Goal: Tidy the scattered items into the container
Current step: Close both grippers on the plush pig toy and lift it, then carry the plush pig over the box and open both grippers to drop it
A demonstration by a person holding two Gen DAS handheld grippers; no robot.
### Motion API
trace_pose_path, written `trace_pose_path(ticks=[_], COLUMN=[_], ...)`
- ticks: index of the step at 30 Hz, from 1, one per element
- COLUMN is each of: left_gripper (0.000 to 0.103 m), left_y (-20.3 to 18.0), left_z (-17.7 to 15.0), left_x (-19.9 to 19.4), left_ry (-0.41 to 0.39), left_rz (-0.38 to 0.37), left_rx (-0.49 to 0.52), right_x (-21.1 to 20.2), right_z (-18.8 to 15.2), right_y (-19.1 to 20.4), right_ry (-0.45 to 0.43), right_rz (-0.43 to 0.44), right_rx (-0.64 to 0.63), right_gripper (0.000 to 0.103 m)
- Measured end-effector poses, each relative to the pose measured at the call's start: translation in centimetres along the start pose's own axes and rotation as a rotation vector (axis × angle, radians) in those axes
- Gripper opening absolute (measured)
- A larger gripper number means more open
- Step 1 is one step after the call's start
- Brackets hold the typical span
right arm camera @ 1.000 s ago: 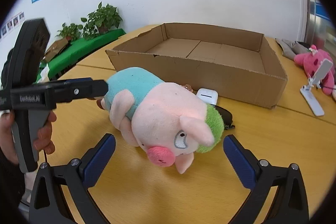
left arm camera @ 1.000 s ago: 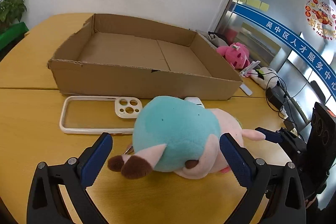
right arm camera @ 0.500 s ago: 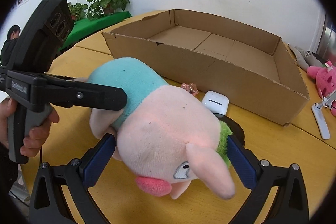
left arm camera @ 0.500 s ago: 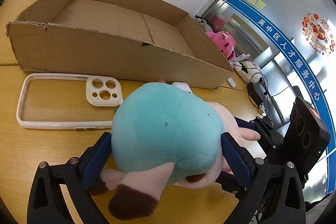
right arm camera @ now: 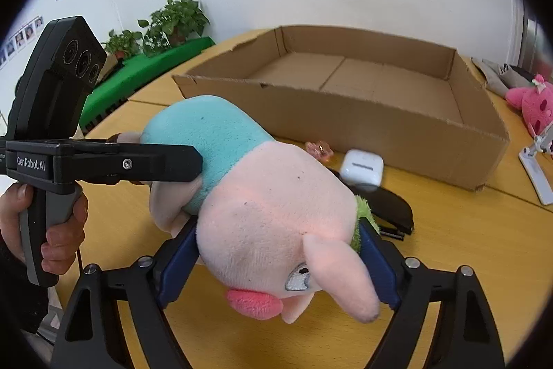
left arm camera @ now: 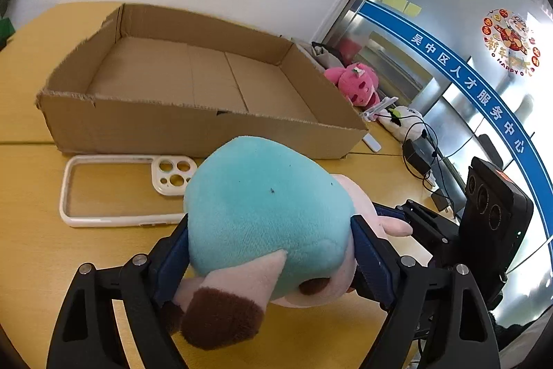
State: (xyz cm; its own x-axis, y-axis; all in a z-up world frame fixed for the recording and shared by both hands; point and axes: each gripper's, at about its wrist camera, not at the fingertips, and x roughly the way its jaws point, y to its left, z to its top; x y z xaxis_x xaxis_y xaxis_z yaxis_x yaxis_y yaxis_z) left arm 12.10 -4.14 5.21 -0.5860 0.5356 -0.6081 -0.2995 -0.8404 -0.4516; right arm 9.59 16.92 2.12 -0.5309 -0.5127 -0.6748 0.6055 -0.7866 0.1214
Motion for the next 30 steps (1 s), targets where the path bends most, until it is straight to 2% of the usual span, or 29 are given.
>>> trace_pose_path(ticks=[7,16,19,23,27,30], left_gripper=[0.089,0.089,0.089,0.089,0.089,0.089], left_y=[-2.0,-4.0,-4.5,-4.8,-4.3,-2.5], left_z=[4.3,13.3,17.0,22.8,28.6,32.4], left_x=[-4.1,-7.8,-9.2,-10.3,-9.7,-8.3], left_ry=[-0.114,-0.24,-0.283,-0.336,-0.334,-0.306], left_rz=[-0.018,-0.016,0.018,0.102,0.181,0.205], left_rx=[0.064,0.15,0.185,0.242,0.27,0.26], right_x=[-4.0,-8.4,-8.9,-8.6,-6.6,-4.5], right_z=[3.9,12.6,16.3,22.1,28.7,32.7], right_y=[1.4,1.2,1.0,0.6,-1.0,-1.9], right_ry=[-0.119,-0.243,-0.27,-0.285,-0.262,-0.242], right_rz=[-0.017,-0.073,-0.07,-0.05,0.004,-0.007], right_rx=[-0.063,-0.153,-0.181,-0.217,-0.214,-0.234], right_gripper=[0.086,0.085,0.084,0.084,0.082,0.08])
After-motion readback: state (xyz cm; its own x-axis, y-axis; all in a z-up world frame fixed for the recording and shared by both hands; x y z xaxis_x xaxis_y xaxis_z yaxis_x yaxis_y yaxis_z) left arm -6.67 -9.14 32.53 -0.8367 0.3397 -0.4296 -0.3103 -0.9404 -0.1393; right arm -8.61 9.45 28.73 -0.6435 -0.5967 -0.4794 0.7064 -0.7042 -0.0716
